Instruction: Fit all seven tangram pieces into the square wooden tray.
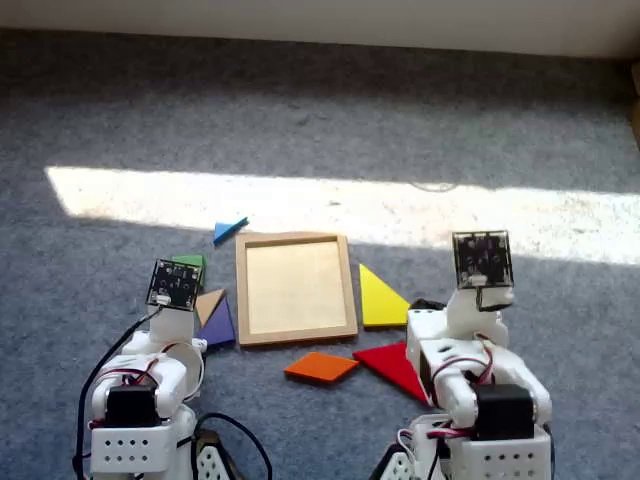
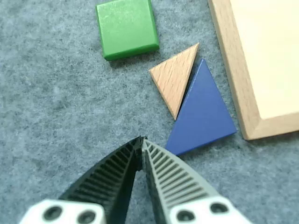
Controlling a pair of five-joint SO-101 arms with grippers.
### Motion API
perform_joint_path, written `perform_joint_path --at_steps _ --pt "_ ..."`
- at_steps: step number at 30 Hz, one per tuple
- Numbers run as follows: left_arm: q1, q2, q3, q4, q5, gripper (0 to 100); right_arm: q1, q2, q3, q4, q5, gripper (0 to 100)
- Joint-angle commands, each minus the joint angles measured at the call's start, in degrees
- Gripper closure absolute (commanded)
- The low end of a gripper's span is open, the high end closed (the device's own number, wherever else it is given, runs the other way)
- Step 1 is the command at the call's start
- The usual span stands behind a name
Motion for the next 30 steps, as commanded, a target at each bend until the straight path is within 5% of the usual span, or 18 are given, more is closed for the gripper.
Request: perform_joint_path --at_steps 1,4,13,20,30 --pt "-0.5 -2.8 1.1 0.4 -0.2 99 -6.0 15.7 -8.6 -1.7 0.2 98.8" --pt "-0.5 -2.8 1.1 0.4 -0.2 99 -10.2 23.2 -10.9 -6.8 0.1 95.2" --pt "-0.5 -2.8 1.1 0.4 -0.2 99 -12.2 35.6 -10.9 -12.2 0.6 53.7" --pt "-0.5 -2.8 1.1 0.4 -0.2 99 -17.0 47.6 -11.2 -12.4 11.8 53.1" --pt "-0.5 -2.8 1.1 0.4 -0.2 99 -17.5 63.1 -12.8 -20.4 14.2 53.0"
